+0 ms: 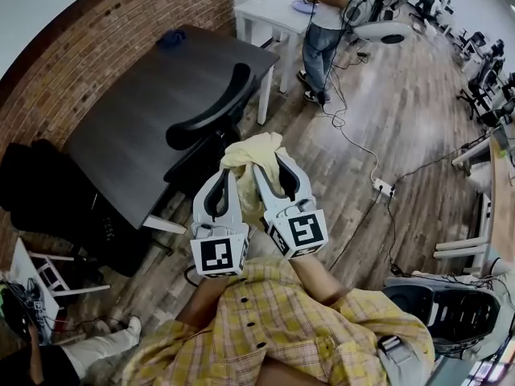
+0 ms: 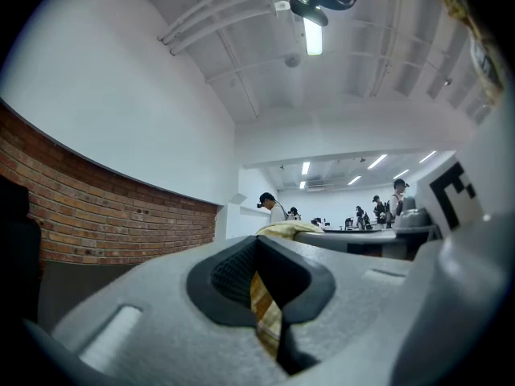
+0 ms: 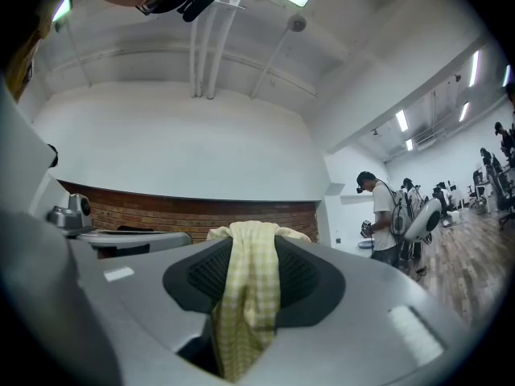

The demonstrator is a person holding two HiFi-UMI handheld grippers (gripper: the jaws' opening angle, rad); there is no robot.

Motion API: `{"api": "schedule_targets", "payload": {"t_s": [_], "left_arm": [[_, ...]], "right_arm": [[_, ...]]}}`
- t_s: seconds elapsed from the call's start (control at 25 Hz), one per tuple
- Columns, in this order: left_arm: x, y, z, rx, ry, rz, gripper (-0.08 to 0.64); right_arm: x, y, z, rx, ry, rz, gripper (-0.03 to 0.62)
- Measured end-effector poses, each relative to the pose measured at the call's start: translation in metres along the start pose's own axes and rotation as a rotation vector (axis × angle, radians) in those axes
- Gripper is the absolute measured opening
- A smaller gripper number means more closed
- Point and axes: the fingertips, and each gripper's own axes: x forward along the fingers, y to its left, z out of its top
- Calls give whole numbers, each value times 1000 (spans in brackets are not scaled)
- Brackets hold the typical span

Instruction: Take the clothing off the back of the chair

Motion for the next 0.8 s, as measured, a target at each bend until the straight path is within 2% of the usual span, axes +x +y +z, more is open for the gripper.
{"api": "schedule_targets", "payload": {"t_s": [0.8], "left_arm": [[-2, -2, 1, -1, 8, 16, 2]], "right_arm": [[-8, 2, -2, 16, 10, 8, 155]]}}
